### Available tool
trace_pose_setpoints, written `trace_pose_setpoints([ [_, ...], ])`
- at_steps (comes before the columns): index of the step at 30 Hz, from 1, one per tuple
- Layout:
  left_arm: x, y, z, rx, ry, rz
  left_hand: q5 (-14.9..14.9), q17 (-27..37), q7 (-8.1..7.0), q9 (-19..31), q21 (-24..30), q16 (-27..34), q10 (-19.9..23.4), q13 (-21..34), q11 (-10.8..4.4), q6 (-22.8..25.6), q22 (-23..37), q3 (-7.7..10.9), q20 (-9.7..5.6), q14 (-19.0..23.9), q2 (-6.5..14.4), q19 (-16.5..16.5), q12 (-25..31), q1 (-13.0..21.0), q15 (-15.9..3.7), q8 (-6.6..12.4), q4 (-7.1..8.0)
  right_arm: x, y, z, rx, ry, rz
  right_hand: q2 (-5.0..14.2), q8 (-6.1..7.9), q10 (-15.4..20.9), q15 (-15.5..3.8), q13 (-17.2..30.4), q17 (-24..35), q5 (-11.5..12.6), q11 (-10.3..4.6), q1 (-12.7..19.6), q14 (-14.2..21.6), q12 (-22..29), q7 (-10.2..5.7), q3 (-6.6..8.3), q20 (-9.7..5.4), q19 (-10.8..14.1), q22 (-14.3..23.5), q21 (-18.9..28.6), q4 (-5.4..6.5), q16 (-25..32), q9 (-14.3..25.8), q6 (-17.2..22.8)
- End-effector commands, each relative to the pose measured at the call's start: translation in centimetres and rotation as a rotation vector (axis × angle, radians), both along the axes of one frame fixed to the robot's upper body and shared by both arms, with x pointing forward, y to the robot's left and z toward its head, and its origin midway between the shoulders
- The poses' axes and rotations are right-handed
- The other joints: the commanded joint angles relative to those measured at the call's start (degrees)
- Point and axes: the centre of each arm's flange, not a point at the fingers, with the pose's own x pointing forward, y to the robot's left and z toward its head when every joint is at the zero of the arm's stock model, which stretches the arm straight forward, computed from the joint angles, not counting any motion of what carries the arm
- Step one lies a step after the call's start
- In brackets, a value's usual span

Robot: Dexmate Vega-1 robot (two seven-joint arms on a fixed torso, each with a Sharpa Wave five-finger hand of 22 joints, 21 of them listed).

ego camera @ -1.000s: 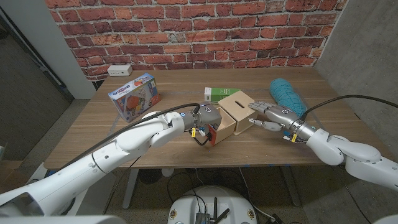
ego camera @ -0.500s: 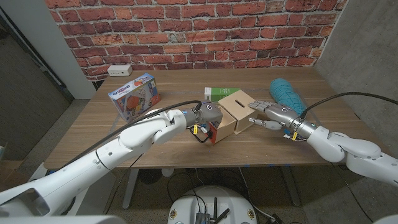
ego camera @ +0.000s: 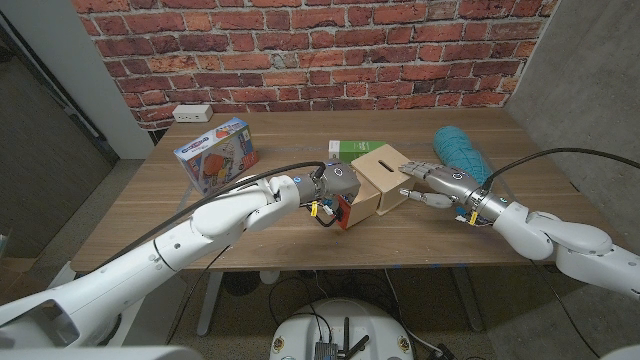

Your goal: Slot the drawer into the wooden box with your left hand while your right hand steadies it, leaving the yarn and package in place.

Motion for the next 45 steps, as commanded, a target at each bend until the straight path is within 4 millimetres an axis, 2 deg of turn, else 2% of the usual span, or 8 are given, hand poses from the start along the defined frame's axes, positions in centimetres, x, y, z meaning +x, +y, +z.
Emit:
trace_pose_setpoints([
  [1,-0.7,0.2,-0.2,0.0,-0.056,-0.037,0.6,0.1,0.05,0.2,0.4,0.3,1.3,0.1,-0.73,0.6,0.2,-0.14,-9.25,1.0,3.3,0.6,0.3,3.4,-2.44,0.16,0.25,0.2,0.2,0.0,-0.004,0.009,0.001,2.5,0.29,1.2,-1.77,0.3,0.1,0.0,0.02,0.1,0.7,0.2,0.07,0.41,-5.48,1.8,0.1,0.4,-0.02,0.5,0.2,0.8],
  [21,-0.3,1.0,-1.3,-0.024,-0.123,-0.062,0.6,0.1,0.02,0.3,0.5,0.3,1.8,0.1,-0.66,0.9,0.3,-0.43,-9.31,1.3,3.1,1.1,0.3,3.7,-2.44,0.11,0.27,0.0,0.3,-0.3,-0.002,0.028,0.0,2.45,0.39,2.0,-1.65,0.3,0.2,-0.1,0.29,0.0,1.6,0.2,0.34,0.5,-5.33,2.8,0.1,0.3,0.01,0.6,0.2,1.6],
  [45,-1.1,2.3,-2.2,-0.071,-0.15,-0.05,0.6,0.1,0.26,0.1,0.5,0.3,2.3,0.2,-0.63,1.3,0.3,-0.84,-9.32,1.9,3.1,1.5,0.4,4.0,-2.44,-0.27,0.35,-0.3,0.6,-0.3,0.009,0.025,-0.015,2.48,0.36,2.4,-1.6,0.3,0.3,-0.2,0.36,-0.1,1.9,0.2,0.41,0.64,-5.2,3.4,0.1,0.1,0.02,0.6,0.2,2.1],
])
